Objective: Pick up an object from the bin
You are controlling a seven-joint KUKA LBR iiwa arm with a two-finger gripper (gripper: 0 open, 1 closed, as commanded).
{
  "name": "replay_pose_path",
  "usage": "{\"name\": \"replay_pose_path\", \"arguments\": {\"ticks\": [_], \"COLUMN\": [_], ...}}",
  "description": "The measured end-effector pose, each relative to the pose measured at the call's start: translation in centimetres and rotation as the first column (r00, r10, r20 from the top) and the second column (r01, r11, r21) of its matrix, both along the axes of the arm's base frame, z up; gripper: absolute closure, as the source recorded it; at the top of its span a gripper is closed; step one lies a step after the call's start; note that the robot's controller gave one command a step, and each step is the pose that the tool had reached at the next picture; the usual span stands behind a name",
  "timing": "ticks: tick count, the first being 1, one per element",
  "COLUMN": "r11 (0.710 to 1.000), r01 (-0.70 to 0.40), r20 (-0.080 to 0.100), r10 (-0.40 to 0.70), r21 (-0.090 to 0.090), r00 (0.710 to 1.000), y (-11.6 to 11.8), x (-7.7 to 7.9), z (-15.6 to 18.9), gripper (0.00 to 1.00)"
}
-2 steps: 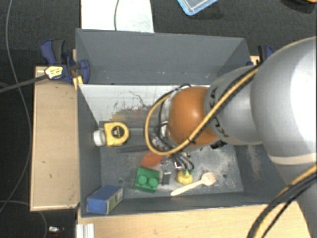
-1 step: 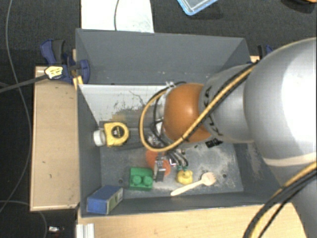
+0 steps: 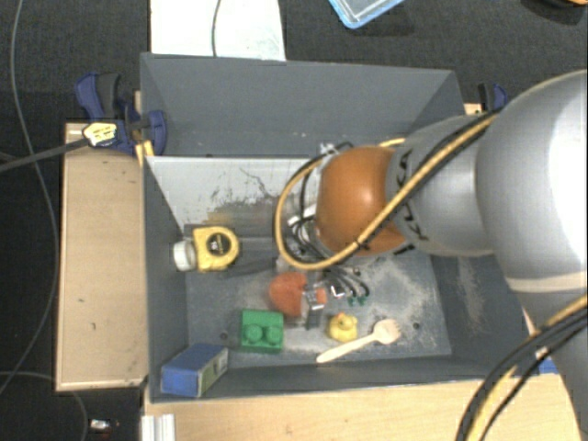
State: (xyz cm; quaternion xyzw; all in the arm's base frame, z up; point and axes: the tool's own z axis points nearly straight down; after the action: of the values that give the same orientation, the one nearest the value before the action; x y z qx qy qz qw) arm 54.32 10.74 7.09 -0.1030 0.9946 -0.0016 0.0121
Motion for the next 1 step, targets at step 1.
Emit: {"name": "replay_pose_path", "arguments": {"ticks": [1], "r11": [0.984], "r01": [0.18], "r20": [0.0], "r10": [-0.18], "r21": [0.005], "r00": [0.984], "y": [-6.04], "x": [-2.43], "z": [-0.04], "gripper": [1.0]}}
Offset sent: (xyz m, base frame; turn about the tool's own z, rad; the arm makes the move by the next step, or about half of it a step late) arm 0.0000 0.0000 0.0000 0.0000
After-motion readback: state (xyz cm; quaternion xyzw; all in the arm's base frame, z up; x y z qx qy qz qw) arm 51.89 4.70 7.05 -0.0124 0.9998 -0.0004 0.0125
